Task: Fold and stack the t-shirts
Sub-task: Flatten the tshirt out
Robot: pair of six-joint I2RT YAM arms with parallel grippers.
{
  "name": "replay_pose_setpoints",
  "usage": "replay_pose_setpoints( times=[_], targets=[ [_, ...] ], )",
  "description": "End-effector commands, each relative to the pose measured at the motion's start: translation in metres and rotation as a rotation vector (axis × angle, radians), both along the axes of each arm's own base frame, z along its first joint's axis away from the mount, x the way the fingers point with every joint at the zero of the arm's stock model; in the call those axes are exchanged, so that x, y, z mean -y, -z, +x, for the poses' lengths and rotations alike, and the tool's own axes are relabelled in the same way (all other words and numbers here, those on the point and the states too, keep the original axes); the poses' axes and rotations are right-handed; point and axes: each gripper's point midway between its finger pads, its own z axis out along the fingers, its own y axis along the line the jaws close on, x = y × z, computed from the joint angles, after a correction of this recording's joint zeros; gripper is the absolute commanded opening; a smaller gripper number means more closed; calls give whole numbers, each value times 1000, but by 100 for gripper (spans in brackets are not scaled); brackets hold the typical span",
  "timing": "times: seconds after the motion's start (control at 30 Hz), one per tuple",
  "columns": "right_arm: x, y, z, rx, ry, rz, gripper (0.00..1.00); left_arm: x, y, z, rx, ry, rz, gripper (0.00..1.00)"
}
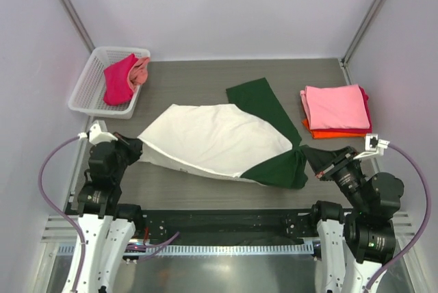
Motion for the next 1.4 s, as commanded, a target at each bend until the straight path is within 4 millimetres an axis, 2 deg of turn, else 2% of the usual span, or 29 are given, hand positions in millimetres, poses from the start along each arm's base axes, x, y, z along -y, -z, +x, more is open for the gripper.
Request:
replay_pose_setpoints(
  times=[0.0,0.07,0.1,0.17,0.33,0.53,0.67,0.83,0.87,0.97,1.0,1.07,1.1,1.17,1.2,1.23,1.27,1.3,1.33,1.37],
  targets=[
    [19,40,0,-124,112,-73,1,-9,30,-15,-74,-117,-109,0],
    [22,47,5,-135,123,-75,1,-16,33,-21,-50,-157,-114,0],
    [25,55,10,-156,132,-72,1,-19,43,-23,-68,-183,-119,0],
    [28,57,20,-156,141,-70,1,-29,43,-28,-52,-244,-119,0],
    [33,81,62,-274,110,-71,1,-51,53,-39,-102,-392,-114,0],
    [38,84,80,-302,103,-94,1,-56,81,-38,-216,-438,-92,0],
    [37,95,91,-355,76,-104,1,-56,98,-37,-267,-461,-100,0],
    [34,100,104,-378,72,-132,1,-49,102,-28,-269,-415,-96,0],
    [26,99,105,-377,43,-147,1,-47,104,-27,-276,-406,-96,0],
    [22,92,117,-377,70,-181,1,-37,97,-19,-254,-348,-120,0],
    [13,76,119,-342,45,-195,1,-32,88,-11,-218,-320,-135,0],
    [14,73,134,-363,52,-213,1,-27,77,1,-197,-281,-130,0],
    [13,53,141,-327,54,-212,1,-26,72,5,-198,-282,-132,0],
    [13,42,160,-323,58,-217,1,-24,46,22,-170,-263,-119,0],
    [12,15,168,-260,61,-211,1,-22,49,32,-216,-250,-105,0],
    [12,-1,172,-226,64,-216,1,-18,38,40,-213,-225,-97,0],
    [12,-14,178,-206,64,-229,1,-14,-10,55,-128,-182,-84,0],
    [12,-63,175,-99,70,-227,1,-6,-16,62,-160,-135,-78,0],
    [12,-82,170,-67,67,-236,1,-3,-45,67,-110,-108,-79,0],
    [14,-129,156,48,80,-241,1,0,-91,71,-21,-77,-75,0]
  ],
)
